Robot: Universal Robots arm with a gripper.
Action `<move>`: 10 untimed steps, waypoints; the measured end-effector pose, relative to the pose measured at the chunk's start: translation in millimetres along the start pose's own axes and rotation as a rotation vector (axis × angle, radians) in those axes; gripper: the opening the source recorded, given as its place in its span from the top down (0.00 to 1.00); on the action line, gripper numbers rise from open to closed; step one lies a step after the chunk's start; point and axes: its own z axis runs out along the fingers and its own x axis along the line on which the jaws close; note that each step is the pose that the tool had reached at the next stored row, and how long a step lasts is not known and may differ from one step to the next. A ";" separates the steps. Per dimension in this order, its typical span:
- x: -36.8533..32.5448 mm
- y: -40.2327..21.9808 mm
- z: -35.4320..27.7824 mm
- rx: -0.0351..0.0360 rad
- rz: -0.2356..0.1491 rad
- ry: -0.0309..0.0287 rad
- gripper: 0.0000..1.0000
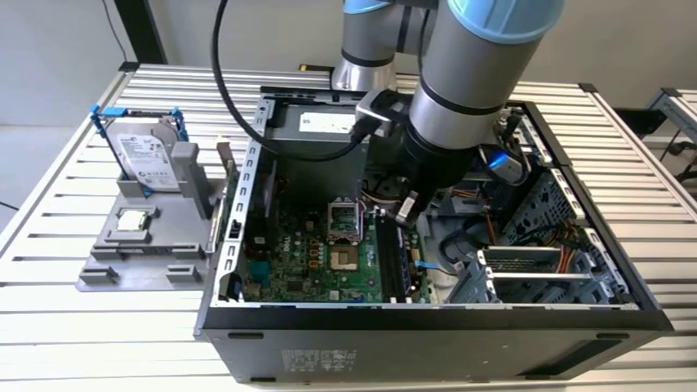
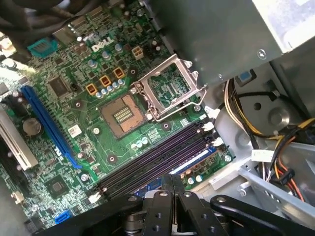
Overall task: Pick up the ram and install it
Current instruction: 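Press down the ram until it locks into place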
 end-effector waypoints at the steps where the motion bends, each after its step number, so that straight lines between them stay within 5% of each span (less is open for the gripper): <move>1: -0.1 -0.1 0.0 -0.0006 -0.011 -0.0006 1.00; 10: -1.8 -2.9 0.0 -0.0036 -0.104 -0.0013 1.00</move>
